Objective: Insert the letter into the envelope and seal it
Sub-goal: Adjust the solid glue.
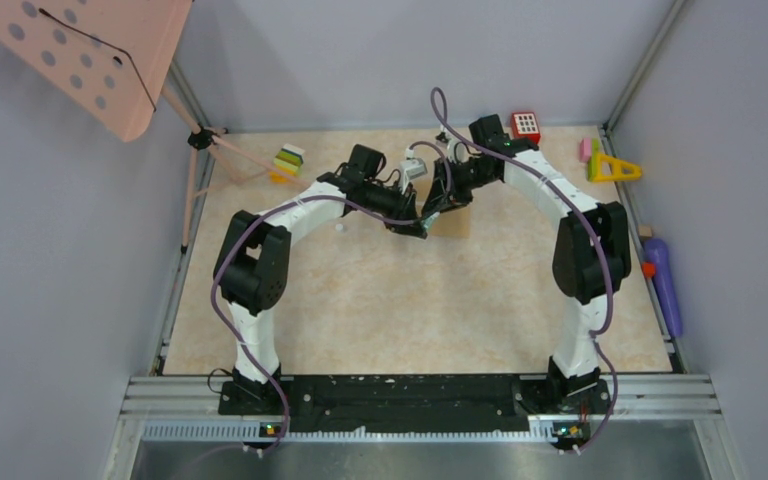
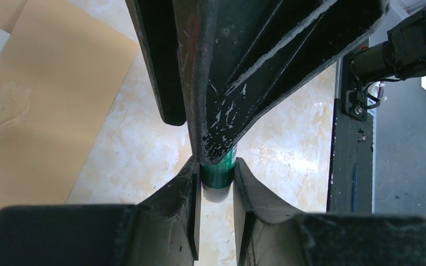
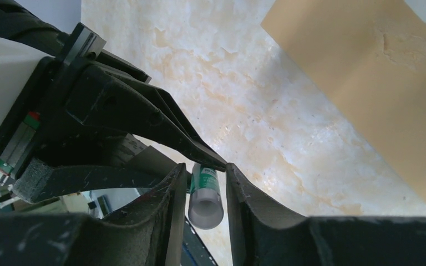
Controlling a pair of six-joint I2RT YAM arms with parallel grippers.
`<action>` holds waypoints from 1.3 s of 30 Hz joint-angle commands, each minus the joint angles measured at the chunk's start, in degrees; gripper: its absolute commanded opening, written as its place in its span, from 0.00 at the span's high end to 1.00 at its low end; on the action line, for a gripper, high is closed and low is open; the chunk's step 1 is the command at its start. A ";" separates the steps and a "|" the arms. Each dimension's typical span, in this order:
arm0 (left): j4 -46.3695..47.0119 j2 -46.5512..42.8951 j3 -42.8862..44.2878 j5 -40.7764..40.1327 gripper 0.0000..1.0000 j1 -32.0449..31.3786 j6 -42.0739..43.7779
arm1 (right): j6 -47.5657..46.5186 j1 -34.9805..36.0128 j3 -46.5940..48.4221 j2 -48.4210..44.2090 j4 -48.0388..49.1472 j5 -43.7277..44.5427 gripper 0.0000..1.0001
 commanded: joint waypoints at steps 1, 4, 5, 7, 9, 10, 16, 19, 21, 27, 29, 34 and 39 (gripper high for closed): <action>3.57 -1.14 1.25 2.00 0.85 0.24 -1.84 | -3.79 -0.28 1.89 -1.59 -1.74 0.68 0.66; 4.01 -1.15 1.21 2.07 0.85 0.42 -2.14 | -4.38 -0.34 0.58 -2.22 -1.90 1.63 0.60; 4.02 -1.12 1.15 2.05 0.84 0.42 -2.03 | -4.69 -0.27 0.48 -2.29 -2.16 1.97 0.59; 4.02 -1.23 1.01 2.18 0.84 0.43 -2.05 | -4.88 -0.24 0.01 -2.56 -2.05 2.33 0.58; 4.02 -1.20 1.05 2.15 0.84 0.47 -2.13 | -4.44 -0.16 -0.41 -2.73 -1.57 2.22 0.59; 4.02 -1.25 1.06 2.09 0.84 0.50 -2.09 | -4.34 -0.06 -0.42 -2.64 -1.53 2.23 0.59; 3.85 -1.32 0.90 1.71 0.84 0.42 -1.85 | -4.13 1.35 -0.24 -2.60 -1.70 2.07 0.62; 3.93 -1.28 0.90 1.67 0.84 0.44 -1.86 | -4.70 1.81 -0.40 -2.44 -2.34 2.34 0.62; 3.97 -1.19 0.93 1.48 0.84 0.49 -1.91 | -4.90 1.79 -0.64 -2.56 -2.67 2.35 0.62; 4.02 -1.01 1.00 1.45 0.84 0.50 -1.90 | -4.89 1.76 -1.04 -3.26 -2.93 1.61 0.72; 3.99 -0.99 0.97 1.36 0.84 0.50 -1.85 | -4.92 1.76 -1.08 -3.16 -2.99 1.31 0.80; 4.02 -1.16 0.74 0.81 0.74 0.53 -2.09 | -4.65 1.76 -0.98 -3.08 -2.68 0.46 1.00; 9.85 -2.29 -1.32 1.21 0.46 3.42 -9.07 | -5.16 1.12 -0.15 -2.84 -1.25 5.58 1.00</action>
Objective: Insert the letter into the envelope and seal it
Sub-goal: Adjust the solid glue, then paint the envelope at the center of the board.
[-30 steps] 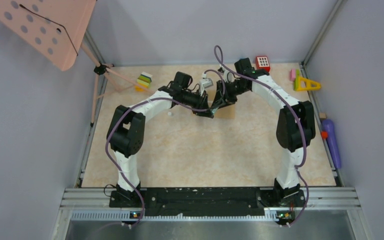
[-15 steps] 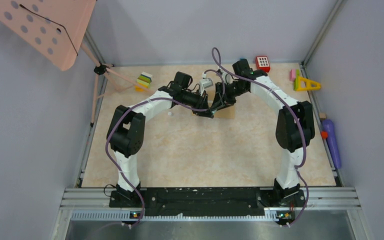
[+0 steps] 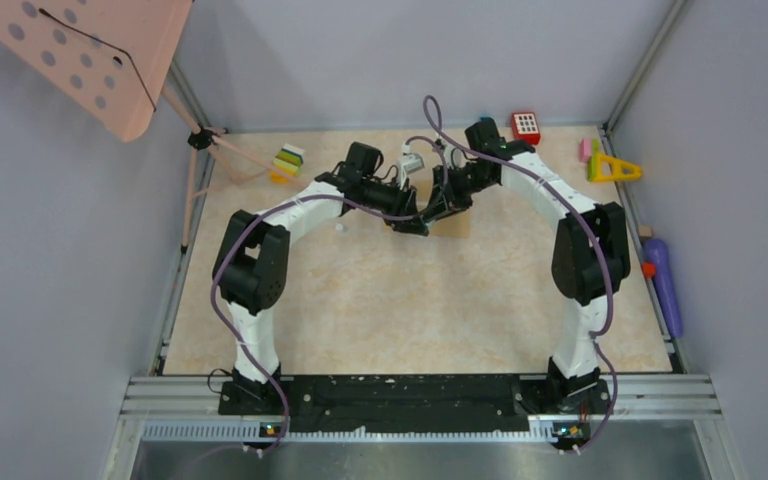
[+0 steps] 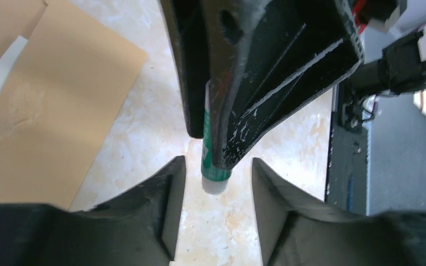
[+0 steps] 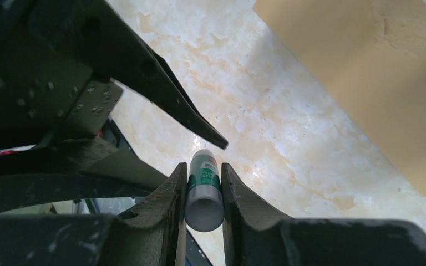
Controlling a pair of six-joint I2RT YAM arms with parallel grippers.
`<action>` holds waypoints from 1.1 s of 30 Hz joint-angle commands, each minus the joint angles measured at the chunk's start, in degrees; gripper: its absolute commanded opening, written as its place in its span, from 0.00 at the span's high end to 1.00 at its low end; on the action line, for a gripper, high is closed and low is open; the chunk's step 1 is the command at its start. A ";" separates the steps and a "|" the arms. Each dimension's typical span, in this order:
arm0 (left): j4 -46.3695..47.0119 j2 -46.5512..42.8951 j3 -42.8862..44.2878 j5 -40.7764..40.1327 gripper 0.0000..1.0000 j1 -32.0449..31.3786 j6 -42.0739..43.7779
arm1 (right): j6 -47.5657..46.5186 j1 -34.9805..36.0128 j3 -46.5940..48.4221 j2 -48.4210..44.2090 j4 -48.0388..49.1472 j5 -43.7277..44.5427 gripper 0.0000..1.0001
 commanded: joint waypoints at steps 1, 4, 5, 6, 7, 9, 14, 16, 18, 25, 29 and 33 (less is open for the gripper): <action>10.91 -2.64 -2.32 1.46 0.40 4.13 -8.86 | -1.16 -0.40 0.79 -2.45 1.78 5.63 1.00; 19.96 -2.64 -5.42 1.09 0.37 7.39 -17.13 | -1.08 -0.43 0.25 -2.81 6.21 13.50 1.00; 22.22 -2.44 -6.53 0.46 0.38 7.99 -19.30 | -0.97 -0.47 -0.30 -2.93 8.15 15.96 1.00; 24.33 -2.18 -7.41 -0.74 0.40 8.34 -22.01 | -1.02 -0.50 -0.79 -2.95 10.26 18.58 1.00; 26.24 -1.85 -8.44 -2.20 0.43 8.54 -24.14 | -1.03 -0.39 -1.44 -2.96 12.71 20.75 1.00; 29.44 -0.58 -9.75 -4.40 0.53 8.91 -27.93 | -1.06 -0.30 -3.03 -2.92 17.37 25.00 1.00; 30.36 3.34 -9.45 -9.60 0.69 9.29 -33.93 | -1.39 1.02 -6.34 -2.38 25.71 33.01 1.00; 28.88 4.62 -8.51 -11.20 0.75 9.30 -34.67 | -0.97 1.74 -7.68 -2.39 28.46 34.92 1.00; 26.83 5.75 -7.16 -12.42 0.86 9.37 -35.12 | -0.77 2.59 -9.09 -2.48 31.05 36.49 1.00; 19.78 9.34 -3.26 -16.24 1.00 9.29 -35.53 | -0.42 5.34 -11.73 -1.76 36.52 38.95 1.00; 17.72 11.16 -2.04 -17.63 1.00 9.21 -35.52 | -0.05 6.81 -11.22 -0.29 37.02 39.74 1.00; 13.46 12.87 -0.16 -19.20 1.00 9.07 -34.87 | 0.05 7.84 -10.43 1.16 36.90 40.20 1.00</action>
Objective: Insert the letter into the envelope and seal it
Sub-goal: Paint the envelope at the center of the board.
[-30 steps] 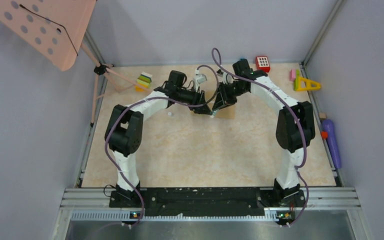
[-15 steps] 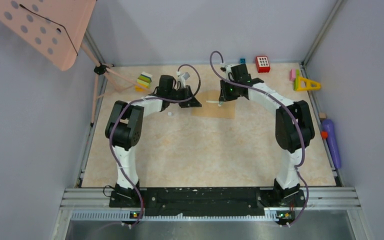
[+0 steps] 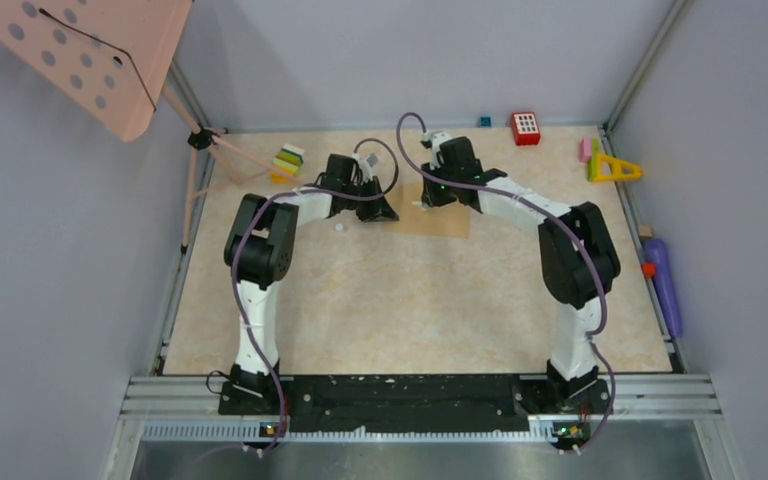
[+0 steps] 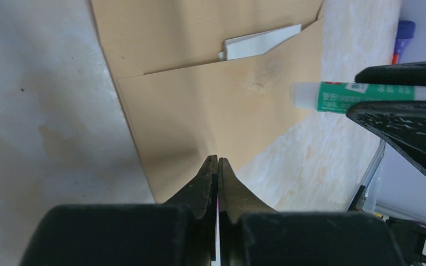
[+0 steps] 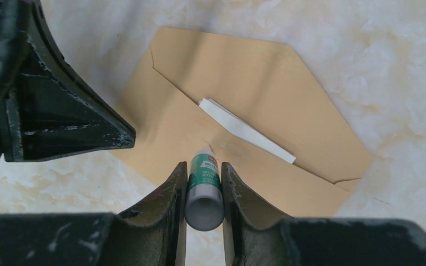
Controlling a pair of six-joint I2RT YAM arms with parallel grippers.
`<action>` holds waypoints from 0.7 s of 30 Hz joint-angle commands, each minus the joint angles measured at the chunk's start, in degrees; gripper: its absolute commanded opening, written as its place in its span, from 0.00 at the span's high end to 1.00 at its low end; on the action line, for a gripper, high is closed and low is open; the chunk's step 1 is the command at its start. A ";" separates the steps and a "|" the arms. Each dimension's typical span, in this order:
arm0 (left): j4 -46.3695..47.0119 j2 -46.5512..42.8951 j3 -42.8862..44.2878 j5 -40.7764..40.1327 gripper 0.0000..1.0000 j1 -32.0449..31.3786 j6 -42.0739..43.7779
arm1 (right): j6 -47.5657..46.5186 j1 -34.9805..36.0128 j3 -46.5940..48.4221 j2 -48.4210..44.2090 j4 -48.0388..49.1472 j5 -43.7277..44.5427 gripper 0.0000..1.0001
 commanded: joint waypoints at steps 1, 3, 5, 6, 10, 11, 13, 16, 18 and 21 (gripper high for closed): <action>-4.36 1.64 3.49 -2.55 1.00 -0.30 0.41 | 0.35 1.66 1.50 1.43 3.07 1.86 1.00; -5.40 2.07 3.92 -3.30 1.00 -0.39 0.42 | -0.22 2.41 1.11 1.96 3.21 3.27 1.00; -6.69 2.58 4.54 -4.15 1.00 -0.39 0.50 | -0.85 2.90 0.56 2.26 3.58 4.37 1.00; -7.19 2.87 4.71 -4.46 1.00 -0.43 0.44 | -0.96 2.96 0.19 2.29 3.80 4.66 1.00; -8.25 3.24 5.12 -5.48 1.00 -0.46 0.34 | -1.45 3.06 -1.02 2.37 4.76 6.65 1.00; -8.54 3.38 5.19 -5.72 1.00 -0.48 0.41 | -1.59 3.13 -1.20 2.40 4.86 7.29 1.00; -9.07 3.39 5.23 -6.23 1.00 -0.48 0.62 | -2.01 3.23 -1.31 2.51 5.02 8.52 1.00; -9.86 3.26 5.13 -7.12 1.00 -0.57 0.95 | -3.17 3.48 -1.57 2.59 5.03 10.53 1.00; -10.53 3.27 5.27 -7.75 1.00 -0.58 1.12 | -3.61 3.58 -1.47 2.83 4.58 11.34 1.00; -10.86 3.32 5.19 -8.09 1.00 -0.66 1.13 | -3.81 3.63 -1.65 3.06 4.15 11.93 1.00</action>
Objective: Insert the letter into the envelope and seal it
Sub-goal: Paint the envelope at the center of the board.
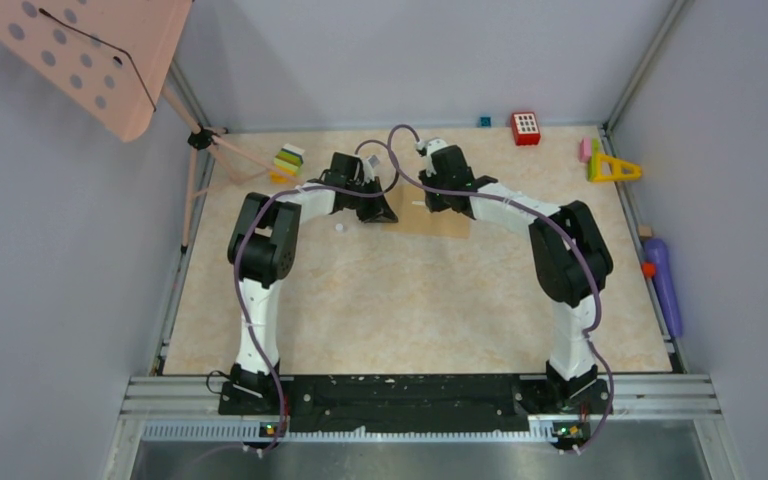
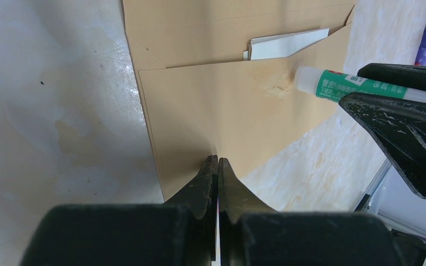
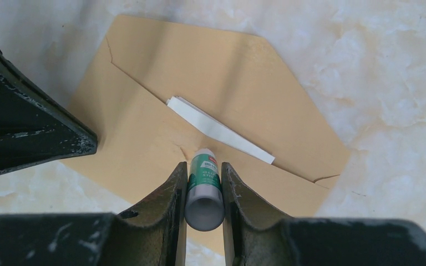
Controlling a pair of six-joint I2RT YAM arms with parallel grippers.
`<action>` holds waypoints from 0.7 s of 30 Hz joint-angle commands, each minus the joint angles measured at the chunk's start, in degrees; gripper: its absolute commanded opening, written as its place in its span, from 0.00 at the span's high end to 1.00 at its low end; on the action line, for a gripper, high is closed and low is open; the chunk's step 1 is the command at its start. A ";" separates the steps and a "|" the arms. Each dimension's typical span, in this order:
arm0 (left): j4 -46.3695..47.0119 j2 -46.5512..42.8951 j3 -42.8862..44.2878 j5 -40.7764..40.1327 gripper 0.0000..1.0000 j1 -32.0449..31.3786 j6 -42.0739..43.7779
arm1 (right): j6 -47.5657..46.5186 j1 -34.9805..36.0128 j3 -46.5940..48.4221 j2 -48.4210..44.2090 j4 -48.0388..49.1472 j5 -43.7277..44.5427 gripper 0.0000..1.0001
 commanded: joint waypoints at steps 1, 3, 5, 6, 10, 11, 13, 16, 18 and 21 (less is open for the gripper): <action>-2.82 1.01 0.85 -3.80 1.00 -0.11 1.05 | -1.38 1.12 -0.21 1.03 1.05 2.98 1.00; -2.78 0.78 0.64 -3.74 1.00 -0.09 0.97 | -1.69 1.11 -0.40 1.25 0.86 3.54 1.00; -2.78 0.66 0.42 -3.91 1.00 -0.11 0.88 | -1.88 1.11 -0.28 1.30 0.25 4.11 1.00; -2.78 0.53 0.36 -4.01 1.00 -0.10 0.86 | -1.92 1.11 -0.24 1.31 -0.16 4.50 1.00; -2.29 0.30 -0.07 -3.69 1.00 -0.11 0.37 | -2.05 1.11 -0.71 0.45 -1.26 6.19 1.00; -2.06 0.19 -0.28 -3.47 1.00 -0.11 0.12 | -2.05 1.11 -0.91 0.02 -1.29 6.76 1.00; -1.69 0.17 -0.54 -3.11 1.00 -0.10 -0.29 | -1.52 0.79 -1.34 -1.05 -1.27 5.97 1.00; -1.05 0.28 -0.85 -2.53 1.00 -0.11 -0.86 | 0.94 -0.40 -1.81 -3.29 -0.15 0.43 1.00; -0.52 0.37 -1.13 -2.19 1.00 -0.11 -1.13 | 3.00 -1.23 -1.78 -4.89 0.76 -3.26 1.00; -0.36 0.66 -1.14 -1.94 1.00 -0.11 -1.32 | 4.35 -1.30 -1.06 -6.36 1.46 -7.14 1.00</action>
